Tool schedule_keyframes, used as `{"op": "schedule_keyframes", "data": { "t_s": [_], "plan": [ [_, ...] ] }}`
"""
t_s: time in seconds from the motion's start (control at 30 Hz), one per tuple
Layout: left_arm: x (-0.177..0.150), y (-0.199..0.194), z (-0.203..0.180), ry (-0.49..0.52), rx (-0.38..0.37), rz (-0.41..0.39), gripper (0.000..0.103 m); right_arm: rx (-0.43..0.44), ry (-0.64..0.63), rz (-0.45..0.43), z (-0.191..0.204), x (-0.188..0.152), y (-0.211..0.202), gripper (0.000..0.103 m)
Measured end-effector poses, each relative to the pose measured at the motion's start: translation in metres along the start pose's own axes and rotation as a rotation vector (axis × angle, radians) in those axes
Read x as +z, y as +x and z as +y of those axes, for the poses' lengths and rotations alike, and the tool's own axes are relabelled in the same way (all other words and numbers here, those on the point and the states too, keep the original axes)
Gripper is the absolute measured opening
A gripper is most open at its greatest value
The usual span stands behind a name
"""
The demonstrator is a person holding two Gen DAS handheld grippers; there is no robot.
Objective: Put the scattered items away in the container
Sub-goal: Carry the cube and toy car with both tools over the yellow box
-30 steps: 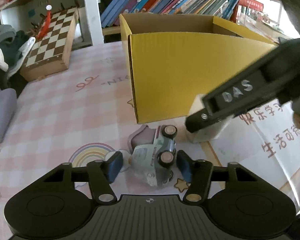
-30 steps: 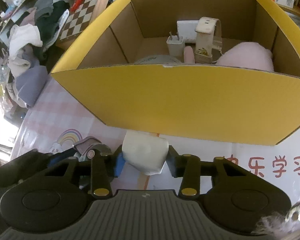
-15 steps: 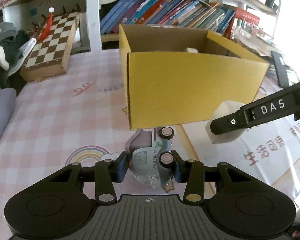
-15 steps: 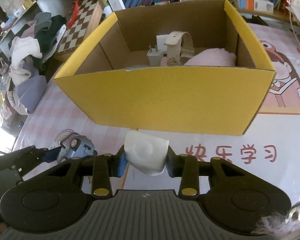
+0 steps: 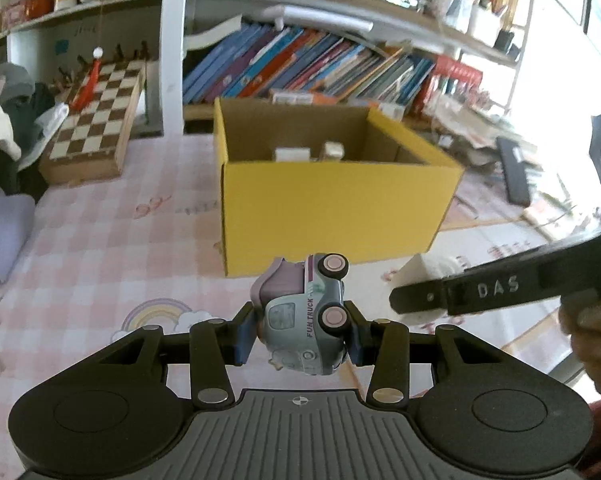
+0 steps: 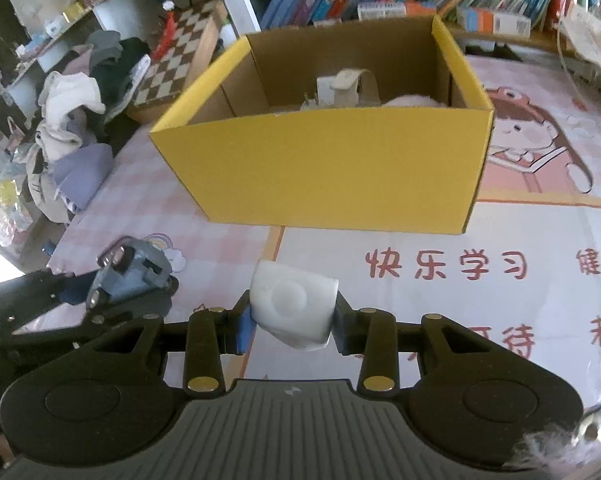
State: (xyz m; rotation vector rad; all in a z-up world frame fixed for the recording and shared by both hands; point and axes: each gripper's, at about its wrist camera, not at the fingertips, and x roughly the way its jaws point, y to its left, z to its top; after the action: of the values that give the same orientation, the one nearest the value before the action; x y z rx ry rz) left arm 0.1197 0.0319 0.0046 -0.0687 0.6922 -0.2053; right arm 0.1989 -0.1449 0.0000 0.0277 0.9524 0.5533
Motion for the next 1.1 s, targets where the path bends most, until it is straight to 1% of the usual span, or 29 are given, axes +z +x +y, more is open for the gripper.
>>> {"op": "schedule_keyframes", "data": {
  "t_s": [0.17,0.4,0.57,0.87,1.1],
  "plan": [
    [0.001,-0.018,-0.007,0.009,-0.028,-0.036,0.042,-0.022,-0.032,-0.050,0.005,-0.012,-0.021,0.035],
    [-0.002,-0.033,-0.014,0.031,-0.052,-0.060,0.042,-0.032,-0.006,-0.058,0.007,-0.025,-0.033,0.035],
    [0.003,-0.040,-0.016,0.033,-0.076,-0.084,0.042,-0.040,-0.008,-0.077,0.009,-0.028,-0.043,0.035],
    [0.029,-0.044,-0.016,0.014,-0.099,-0.161,0.042,-0.053,0.002,-0.164,-0.002,-0.004,-0.068,0.035],
    [0.051,-0.035,-0.019,0.017,-0.091,-0.198,0.042,-0.046,-0.011,-0.200,-0.012,0.020,-0.071,0.035]
  ]
}}
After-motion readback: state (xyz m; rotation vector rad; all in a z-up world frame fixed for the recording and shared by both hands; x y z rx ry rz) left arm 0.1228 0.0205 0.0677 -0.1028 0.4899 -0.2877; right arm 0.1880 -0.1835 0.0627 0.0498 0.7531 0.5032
